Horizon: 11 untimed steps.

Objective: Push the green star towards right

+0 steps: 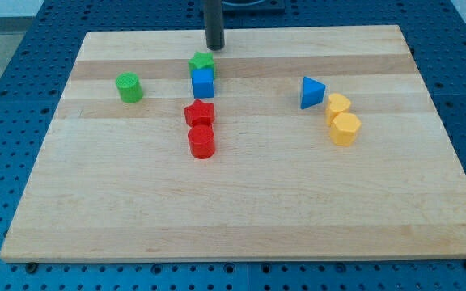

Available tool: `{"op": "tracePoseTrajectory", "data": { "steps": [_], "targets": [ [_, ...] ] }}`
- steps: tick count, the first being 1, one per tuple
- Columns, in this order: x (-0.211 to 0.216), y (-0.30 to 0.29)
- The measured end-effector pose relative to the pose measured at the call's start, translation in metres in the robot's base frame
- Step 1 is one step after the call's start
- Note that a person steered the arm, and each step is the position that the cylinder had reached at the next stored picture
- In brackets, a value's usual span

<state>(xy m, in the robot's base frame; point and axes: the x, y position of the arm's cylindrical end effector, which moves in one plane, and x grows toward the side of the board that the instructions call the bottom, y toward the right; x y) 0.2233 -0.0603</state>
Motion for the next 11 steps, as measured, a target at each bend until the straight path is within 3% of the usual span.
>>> {"op": "tracePoseTrajectory", "data": {
  "steps": [1,2,6,7,9,11],
  "targets": [
    [-0.006,-0.032],
    [0.033,-0.045],
    [0.069,-0.048],
    [0.075,-0.023],
    [0.028,0.108],
    [0.007,0.174]
  ]
}}
